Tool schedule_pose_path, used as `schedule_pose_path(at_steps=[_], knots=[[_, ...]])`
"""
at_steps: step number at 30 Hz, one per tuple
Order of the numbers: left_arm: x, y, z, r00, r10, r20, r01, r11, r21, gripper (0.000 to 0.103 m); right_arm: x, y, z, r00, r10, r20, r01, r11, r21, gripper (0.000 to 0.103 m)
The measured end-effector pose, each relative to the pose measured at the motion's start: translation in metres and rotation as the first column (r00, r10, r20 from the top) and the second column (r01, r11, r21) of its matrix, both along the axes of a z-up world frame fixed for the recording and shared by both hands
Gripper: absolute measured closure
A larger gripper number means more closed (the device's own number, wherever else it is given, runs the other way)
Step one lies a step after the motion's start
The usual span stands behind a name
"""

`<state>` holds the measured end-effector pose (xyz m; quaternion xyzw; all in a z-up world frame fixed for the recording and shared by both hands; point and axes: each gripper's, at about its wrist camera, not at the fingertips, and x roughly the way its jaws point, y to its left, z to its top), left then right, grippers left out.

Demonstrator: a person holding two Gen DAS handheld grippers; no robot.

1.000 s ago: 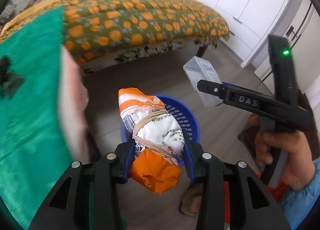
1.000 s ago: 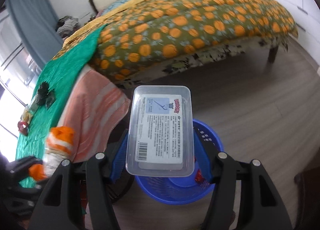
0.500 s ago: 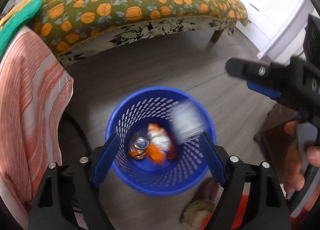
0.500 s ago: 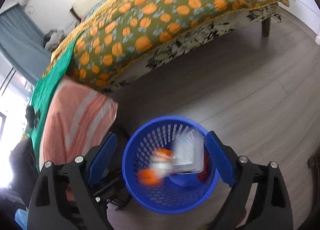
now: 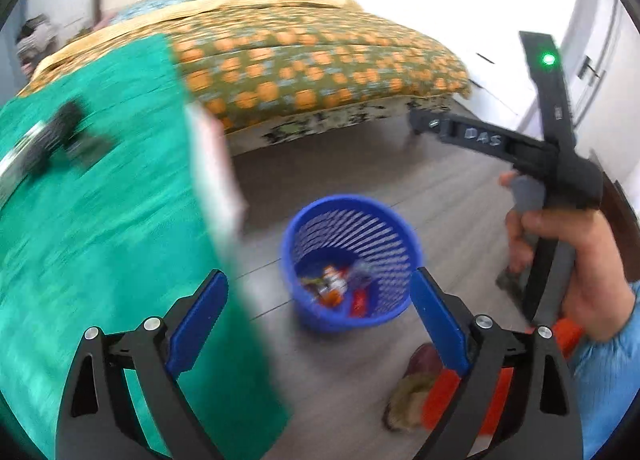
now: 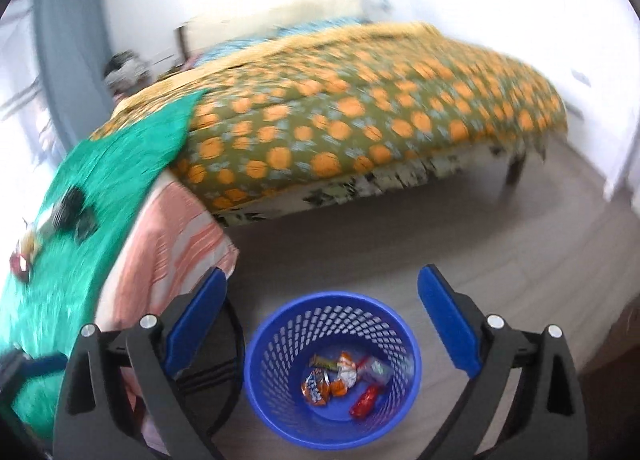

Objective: Collect trash
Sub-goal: 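Return both tools to the pile on the green cloth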

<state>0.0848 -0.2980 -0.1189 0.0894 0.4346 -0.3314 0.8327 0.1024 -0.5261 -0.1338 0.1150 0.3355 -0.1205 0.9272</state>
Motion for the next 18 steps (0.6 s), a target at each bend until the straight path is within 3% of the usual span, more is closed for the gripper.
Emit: schedule_pose_path(at_steps=[4, 9, 14, 18], knots=[[0.0, 0.076, -0.004, 0.994, 0.108, 0.005, -0.108, 0.994, 0.02, 0.012, -0.002, 0.058, 0.003, 0.996, 0.09, 0.021, -0.087, 0.991, -0.103, 0.009], [0.009, 0.167, -0.002, 0.966, 0.26, 0.019, -0.26, 0.965, 0.035, 0.011, 0.001, 0.148, 0.001, 0.968, 0.253, 0.001, -0.252, 0.964, -0.08, 0.009], [0.028, 0.239, 0.005, 0.914, 0.405, 0.038, -0.406, 0.913, 0.039, 0.01, 0.02, 0.233, 0.009, 0.918, 0.395, -0.024, -0.396, 0.916, -0.064, 0.009], [0.043, 0.282, 0.006, 0.872, 0.486, 0.053, -0.488, 0.872, 0.046, 0.009, 0.055, 0.285, 0.009, 0.894, 0.443, -0.07, -0.445, 0.895, -0.02, 0.009]])
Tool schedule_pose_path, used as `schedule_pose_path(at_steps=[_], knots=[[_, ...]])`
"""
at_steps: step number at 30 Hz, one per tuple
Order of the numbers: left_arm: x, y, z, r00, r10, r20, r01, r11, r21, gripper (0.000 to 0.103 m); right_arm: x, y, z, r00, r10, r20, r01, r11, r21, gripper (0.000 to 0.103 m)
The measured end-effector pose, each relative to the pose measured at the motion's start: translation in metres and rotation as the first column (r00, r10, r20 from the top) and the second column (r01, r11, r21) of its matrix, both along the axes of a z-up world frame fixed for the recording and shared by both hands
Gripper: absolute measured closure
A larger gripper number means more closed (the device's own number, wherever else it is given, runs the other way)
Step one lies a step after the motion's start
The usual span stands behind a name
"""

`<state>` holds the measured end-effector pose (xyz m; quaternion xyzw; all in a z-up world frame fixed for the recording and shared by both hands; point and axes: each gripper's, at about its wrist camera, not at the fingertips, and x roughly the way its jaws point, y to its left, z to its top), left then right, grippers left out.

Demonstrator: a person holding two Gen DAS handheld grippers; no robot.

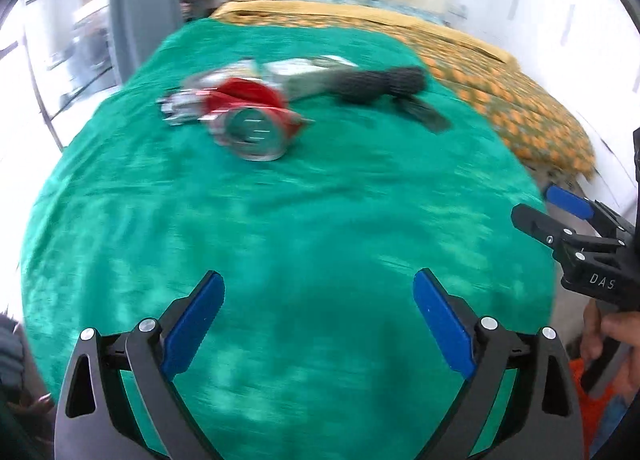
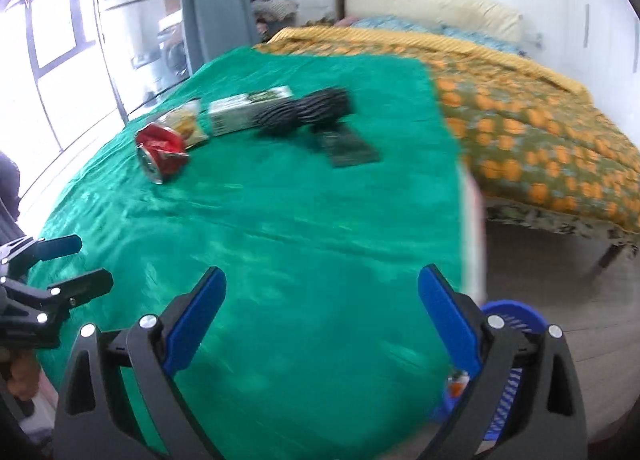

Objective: Collect trash
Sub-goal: 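Return both tools to the pile on the green cloth, then grasp the crushed red can with the left tool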

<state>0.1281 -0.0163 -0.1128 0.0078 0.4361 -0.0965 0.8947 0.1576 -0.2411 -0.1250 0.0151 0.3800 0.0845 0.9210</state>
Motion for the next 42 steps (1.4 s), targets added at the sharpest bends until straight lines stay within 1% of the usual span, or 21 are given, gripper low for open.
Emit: schedule_pose_path(at_steps=[2, 4, 7, 8, 9, 10, 12, 14, 16, 18, 20, 23, 26, 28, 32, 34, 35, 38, 42], knots=[[0.007, 0.013, -0.002, 0.999, 0.034, -0.004, -0.034, 0.999, 0.01, 0.009, 0.02, 0.021, -0.007, 0.999, 0.016, -0.034, -0.016, 1.0, -0.002, 0.009], [0.012, 0.023, -0.004, 0.998, 0.063, -0.012, -0.063, 0.998, 0.016, 0.009, 0.038, 0.032, -0.016, 0.998, 0.011, -0.058, -0.012, 1.0, -0.011, 0.009], [0.02, 0.037, -0.006, 0.996, 0.091, -0.016, -0.09, 0.996, 0.015, 0.009, 0.047, 0.039, -0.028, 0.997, -0.001, -0.083, -0.001, 1.0, -0.029, 0.009], [0.023, 0.04, -0.005, 0.995, 0.096, -0.015, -0.096, 0.995, 0.014, 0.009, 0.051, 0.038, -0.029, 0.995, -0.002, -0.097, 0.0, 1.0, -0.025, 0.009], [0.026, 0.041, -0.004, 0.995, 0.098, -0.012, -0.097, 0.995, 0.013, 0.009, 0.053, 0.038, -0.028, 0.996, -0.002, -0.093, 0.0, 1.0, -0.023, 0.009], [0.032, 0.039, -0.002, 0.995, 0.098, -0.006, -0.098, 0.995, 0.013, 0.009, 0.054, 0.037, -0.029, 0.996, -0.001, -0.093, -0.002, 1.0, -0.027, 0.009], [0.045, 0.031, 0.002, 0.996, 0.088, 0.004, -0.088, 0.996, 0.009, 0.008, 0.057, 0.039, -0.034, 0.992, 0.006, -0.126, -0.01, 1.0, -0.029, 0.008], [0.057, 0.021, 0.007, 0.996, 0.086, 0.025, -0.086, 0.996, 0.004, 0.008, 0.056, 0.042, -0.035, 0.992, 0.012, -0.126, -0.019, 0.999, -0.051, 0.008], [0.073, 0.012, 0.01, 0.993, 0.108, 0.038, -0.107, 0.994, -0.004, 0.008, 0.056, 0.044, -0.036, 0.992, 0.017, -0.124, -0.025, 0.998, -0.06, 0.008], [0.094, 0.005, 0.008, 0.991, 0.131, 0.022, -0.13, 0.991, -0.023, 0.008, 0.055, 0.043, -0.036, 0.992, 0.016, -0.123, -0.023, 0.998, -0.054, 0.008], [0.111, 0.004, 0.003, 0.985, 0.174, -0.001, -0.174, 0.984, -0.032, 0.008, 0.055, 0.041, -0.036, 0.992, 0.016, -0.121, -0.022, 0.999, -0.046, 0.008], [0.125, 0.013, -0.006, 0.972, 0.232, -0.036, -0.233, 0.972, -0.029, 0.008, 0.053, 0.04, -0.036, 0.993, 0.014, -0.116, -0.019, 0.999, -0.04, 0.009], [0.121, 0.037, -0.006, 0.963, 0.265, -0.052, -0.267, 0.963, -0.046, 0.008, 0.052, 0.039, -0.035, 0.994, 0.013, -0.113, -0.016, 0.999, -0.029, 0.009], [0.115, 0.054, -0.002, 0.961, 0.274, -0.049, -0.276, 0.96, -0.045, 0.008, 0.053, 0.038, -0.035, 0.994, 0.013, -0.111, -0.015, 1.0, -0.019, 0.009], [0.103, 0.094, 0.008, 0.953, 0.301, -0.021, -0.301, 0.954, -0.003, 0.008, 0.052, 0.037, -0.035, 0.994, 0.013, -0.107, -0.015, 1.0, -0.017, 0.009], [0.099, 0.106, 0.012, 0.953, 0.302, -0.016, -0.302, 0.953, 0.018, 0.008, 0.052, 0.037, -0.035, 0.994, 0.011, -0.108, -0.013, 1.0, -0.017, 0.009], [0.096, 0.11, 0.014, 0.956, 0.293, -0.01, -0.293, 0.956, 0.018, 0.008, 0.053, 0.038, -0.035, 0.994, 0.01, -0.109, -0.012, 1.0, -0.021, 0.009], [0.09, 0.112, 0.016, 0.972, 0.237, -0.002, -0.237, 0.971, -0.025, 0.008, 0.053, 0.039, -0.035, 0.994, 0.009, -0.11, -0.013, 0.999, -0.032, 0.009], [0.086, 0.091, 0.013, 0.987, 0.159, -0.007, -0.159, 0.983, -0.086, 0.006, 0.053, 0.041, -0.035, 0.994, 0.008, -0.113, -0.014, 0.999, -0.048, 0.009]])
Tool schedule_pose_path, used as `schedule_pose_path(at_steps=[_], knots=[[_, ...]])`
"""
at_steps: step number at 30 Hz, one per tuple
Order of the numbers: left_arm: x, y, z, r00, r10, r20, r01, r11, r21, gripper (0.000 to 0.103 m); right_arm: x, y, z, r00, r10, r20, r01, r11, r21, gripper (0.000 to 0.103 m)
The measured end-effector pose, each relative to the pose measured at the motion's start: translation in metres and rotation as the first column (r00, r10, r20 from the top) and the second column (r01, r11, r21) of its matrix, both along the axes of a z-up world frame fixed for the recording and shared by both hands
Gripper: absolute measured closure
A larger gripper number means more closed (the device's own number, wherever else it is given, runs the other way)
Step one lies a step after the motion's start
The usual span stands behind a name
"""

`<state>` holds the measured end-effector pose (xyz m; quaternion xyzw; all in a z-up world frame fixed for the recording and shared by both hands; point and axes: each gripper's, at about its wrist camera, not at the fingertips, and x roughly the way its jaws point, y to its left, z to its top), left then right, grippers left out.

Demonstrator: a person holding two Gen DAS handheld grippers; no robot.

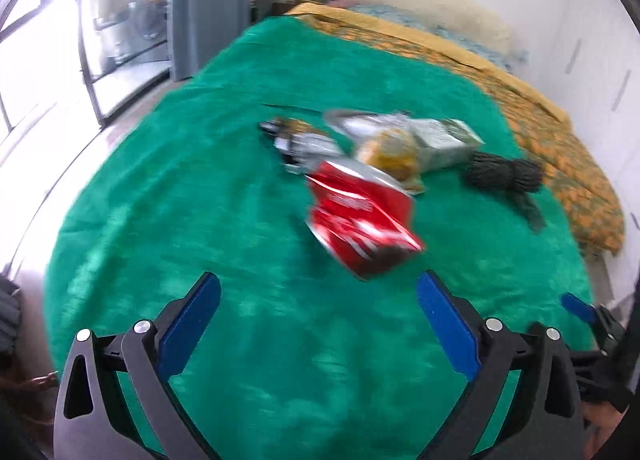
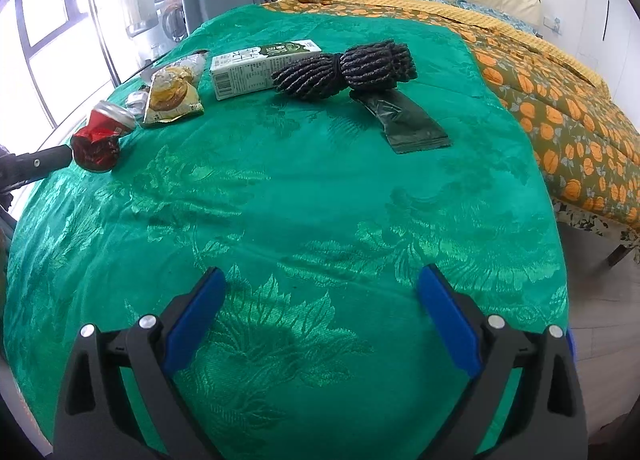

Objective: Collect trash
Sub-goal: 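Grasp the crushed red can with the left tool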

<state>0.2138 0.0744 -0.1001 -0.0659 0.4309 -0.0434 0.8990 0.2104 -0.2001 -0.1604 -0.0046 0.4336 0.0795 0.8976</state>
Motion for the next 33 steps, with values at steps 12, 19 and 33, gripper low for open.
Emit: schedule_pose_path(at_steps=[12, 19, 33], knots=[[0.021, -0.036, -0.007, 0.997, 0.083, -0.003, -0.083, 0.995, -0.063, 0.006, 0.0, 0.002, 0.0, 1.0, -0.001, 0.001, 0.001, 1.0, -0.013, 0.009], [0.07, -0.051, -0.002, 0.957, 0.291, 0.003, -0.291, 0.957, 0.024, 0.006, 0.0, 0.004, 0.001, 1.0, 0.002, 0.006, -0.002, 1.0, -0.024, 0.009], [0.029, -0.01, -0.023, 0.99, 0.136, -0.022, -0.136, 0.991, 0.013, 0.042, -0.002, -0.002, 0.002, 1.0, -0.009, 0.011, 0.009, 1.0, 0.015, 0.009]])
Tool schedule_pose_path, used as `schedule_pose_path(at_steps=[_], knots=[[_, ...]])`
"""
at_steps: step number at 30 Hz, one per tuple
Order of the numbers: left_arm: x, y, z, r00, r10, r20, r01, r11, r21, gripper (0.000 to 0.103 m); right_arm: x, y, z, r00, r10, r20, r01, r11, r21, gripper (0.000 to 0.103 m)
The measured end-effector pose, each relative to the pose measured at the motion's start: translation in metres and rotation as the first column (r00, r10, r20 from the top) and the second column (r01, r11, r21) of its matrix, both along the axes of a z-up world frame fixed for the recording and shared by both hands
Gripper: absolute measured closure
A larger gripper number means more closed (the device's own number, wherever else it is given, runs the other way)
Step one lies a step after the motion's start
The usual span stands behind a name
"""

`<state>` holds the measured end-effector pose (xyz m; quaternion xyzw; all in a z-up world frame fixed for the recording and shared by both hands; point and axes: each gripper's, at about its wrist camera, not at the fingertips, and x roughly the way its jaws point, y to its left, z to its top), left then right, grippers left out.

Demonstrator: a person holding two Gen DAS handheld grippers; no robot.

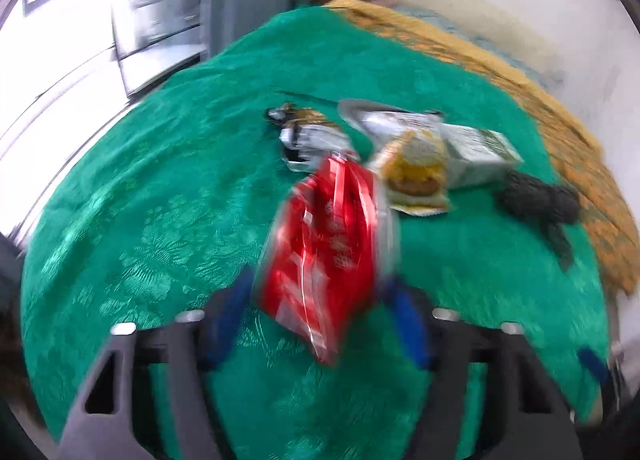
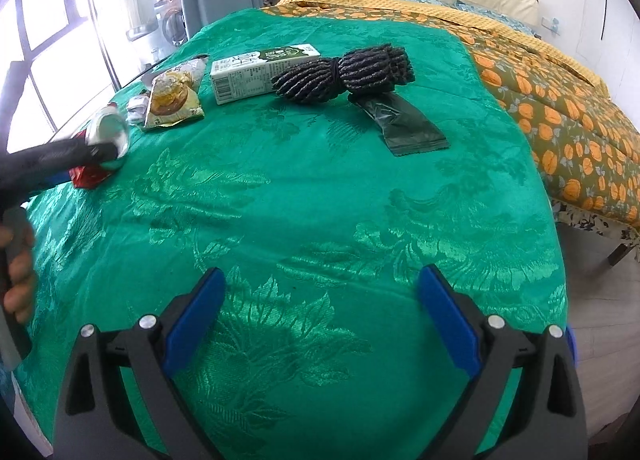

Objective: Collect trash
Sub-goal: 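Grasp the crushed red can with the left tool, then grasp the dark green packet with the right tool while the left tool holds the red can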

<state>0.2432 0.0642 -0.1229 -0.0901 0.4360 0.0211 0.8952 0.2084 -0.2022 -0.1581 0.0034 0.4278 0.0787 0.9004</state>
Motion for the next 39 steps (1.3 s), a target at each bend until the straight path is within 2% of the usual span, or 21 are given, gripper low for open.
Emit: schedule_pose_path(at_steps=[4, 8, 10, 12, 14, 16, 17, 20, 25, 29, 32, 35, 39], knots=[[-0.021, 0.003, 0.006, 0.993, -0.115, 0.04, 0.114, 0.993, 0.011, 0.043, 0.001, 0.0, 0.0, 1.0, -0.005, -0.002, 0.004, 1.0, -0.007, 0.009], [-0.051, -0.008, 0.011, 0.955, -0.291, 0.053, 0.292, 0.956, -0.001, 0.043, 0.001, 0.001, -0.001, 1.0, -0.008, -0.006, 0.008, 1.0, -0.012, 0.009], [-0.063, -0.018, 0.006, 0.934, -0.355, 0.04, 0.354, 0.935, 0.013, 0.042, 0.001, 0.001, -0.001, 1.0, -0.008, -0.009, 0.008, 1.0, -0.016, 0.009], [-0.068, -0.027, 0.001, 0.925, -0.38, 0.029, 0.379, 0.925, 0.033, 0.041, 0.001, 0.002, -0.001, 1.0, -0.009, -0.01, 0.009, 1.0, -0.022, 0.009], [-0.069, -0.034, -0.004, 0.926, -0.375, 0.026, 0.373, 0.925, 0.065, 0.034, 0.002, 0.002, -0.001, 1.0, -0.011, -0.011, 0.011, 1.0, -0.025, 0.009], [-0.066, -0.036, -0.007, 0.932, -0.362, 0.024, 0.36, 0.931, 0.055, 0.018, 0.001, 0.001, -0.001, 1.0, -0.012, -0.012, 0.012, 1.0, -0.023, 0.009], [-0.066, -0.038, -0.009, 0.935, -0.354, 0.021, 0.353, 0.934, 0.051, 0.016, 0.001, 0.001, -0.002, 1.0, -0.012, -0.014, 0.012, 1.0, -0.018, 0.009], [-0.058, -0.034, -0.014, 0.942, -0.334, -0.009, 0.335, 0.941, 0.043, 0.014, 0.002, 0.0, -0.002, 1.0, -0.011, -0.019, 0.01, 1.0, -0.009, 0.008], [-0.057, -0.041, -0.016, 0.934, -0.355, -0.03, 0.357, 0.932, 0.068, 0.006, 0.007, -0.017, 0.009, 0.999, 0.048, -0.003, -0.048, 0.997, 0.068, 0.009], [-0.056, -0.052, -0.019, 0.931, -0.36, -0.061, 0.365, 0.92, 0.141, 0.005, 0.035, -0.046, 0.021, 0.999, 0.028, 0.019, -0.028, 0.999, -0.018, 0.009], [-0.055, -0.05, -0.019, 0.931, -0.36, -0.059, 0.365, 0.922, 0.131, 0.005, 0.064, -0.058, 0.023, 0.999, 0.044, -0.009, -0.044, 0.998, -0.036, 0.009], [-0.055, -0.047, -0.018, 0.932, -0.359, -0.059, 0.364, 0.922, 0.131, 0.005, 0.101, -0.052, 0.019, 0.993, 0.096, -0.071, -0.101, 0.993, -0.065, 0.009], [-0.055, -0.048, -0.019, 0.932, -0.358, -0.059, 0.363, 0.923, 0.129, 0.005, 0.132, -0.041, 0.013, 0.994, 0.074, -0.076, -0.083, 0.989, -0.121, 0.009]])
